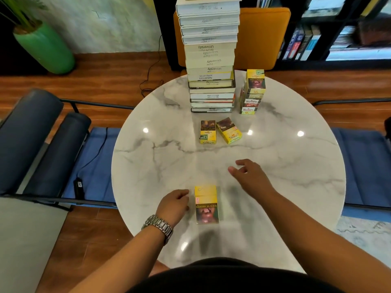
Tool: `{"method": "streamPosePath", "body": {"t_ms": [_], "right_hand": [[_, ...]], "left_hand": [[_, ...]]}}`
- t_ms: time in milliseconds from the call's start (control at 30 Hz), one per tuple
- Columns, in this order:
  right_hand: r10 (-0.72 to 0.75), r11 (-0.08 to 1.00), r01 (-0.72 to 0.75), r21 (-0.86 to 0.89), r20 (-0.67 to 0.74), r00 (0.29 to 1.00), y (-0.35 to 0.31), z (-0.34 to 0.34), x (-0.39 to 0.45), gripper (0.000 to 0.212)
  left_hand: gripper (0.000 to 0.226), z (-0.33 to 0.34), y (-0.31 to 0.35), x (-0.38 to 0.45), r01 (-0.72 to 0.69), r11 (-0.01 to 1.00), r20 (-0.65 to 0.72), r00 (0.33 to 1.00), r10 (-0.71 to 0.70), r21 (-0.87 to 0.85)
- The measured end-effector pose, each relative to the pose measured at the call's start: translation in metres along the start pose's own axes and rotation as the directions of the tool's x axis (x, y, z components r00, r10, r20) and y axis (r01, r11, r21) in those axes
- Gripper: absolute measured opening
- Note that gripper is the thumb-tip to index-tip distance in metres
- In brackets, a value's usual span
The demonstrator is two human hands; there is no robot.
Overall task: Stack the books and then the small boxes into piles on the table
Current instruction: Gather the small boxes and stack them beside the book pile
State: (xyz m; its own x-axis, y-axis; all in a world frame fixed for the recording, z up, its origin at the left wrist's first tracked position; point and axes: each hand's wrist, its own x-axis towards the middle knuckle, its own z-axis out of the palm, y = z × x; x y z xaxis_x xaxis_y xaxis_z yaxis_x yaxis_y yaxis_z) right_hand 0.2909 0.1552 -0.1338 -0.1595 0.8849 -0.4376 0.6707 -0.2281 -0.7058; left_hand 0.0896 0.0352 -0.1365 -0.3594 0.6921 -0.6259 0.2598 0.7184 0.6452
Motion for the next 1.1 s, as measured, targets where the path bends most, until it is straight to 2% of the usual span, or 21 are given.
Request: {"method": "streamPosePath", "body": {"t_ms": [100,267,433,533,633,800,967,1100], "right_hand": [[-0.003,0.994,-0.004,-0.109,-0.059,0.998,0.002,-0.014,0.040,0.049],[0.042,0.965,-0.059,-0.255,-0.072,0.997,-0.012,-0.019,0.095,0.060],[0.098,0.927,-0.122,-0.353,-0.085,0.991,-0.026,-0.013,0.131,0.078],[0.068,0.885,-0.117,-0.450,-0.123,0.990,-0.031,-0.006,0.141,0.083],[0.044,0.842,-0.103,-0.529,-0.123,0.991,-0.034,-0.002,0.147,0.081],[0.029,0.883,-0.093,-0.460,-0.144,0.989,-0.023,-0.007,0.144,0.074],[-0.037,0.943,-0.028,-0.332,-0.189,0.981,-0.011,-0.009,0.125,0.064],[-0.068,0.975,0.022,-0.221,-0.200,0.978,-0.003,-0.007,0.105,0.046]], "left_hand": [[0.016,-0.012,0.010,0.028,-0.055,0.997,-0.086,0.995,0.059,0.054],[0.048,-0.014,0.058,0.095,-0.097,0.981,-0.129,0.984,0.119,0.169],[0.074,0.010,0.113,0.150,-0.006,0.979,-0.116,0.993,0.030,0.202],[0.082,0.025,0.133,0.171,0.052,0.926,-0.146,0.989,0.003,0.373],[0.084,0.033,0.141,0.181,0.066,0.865,-0.204,0.978,0.043,0.498],[0.076,0.031,0.141,0.182,0.027,0.795,-0.183,0.977,0.106,0.606],[0.068,0.018,0.123,0.172,-0.099,0.750,-0.117,0.966,0.229,0.654],[0.060,0.007,0.094,0.154,-0.225,0.812,-0.101,0.939,0.327,0.539]]}}
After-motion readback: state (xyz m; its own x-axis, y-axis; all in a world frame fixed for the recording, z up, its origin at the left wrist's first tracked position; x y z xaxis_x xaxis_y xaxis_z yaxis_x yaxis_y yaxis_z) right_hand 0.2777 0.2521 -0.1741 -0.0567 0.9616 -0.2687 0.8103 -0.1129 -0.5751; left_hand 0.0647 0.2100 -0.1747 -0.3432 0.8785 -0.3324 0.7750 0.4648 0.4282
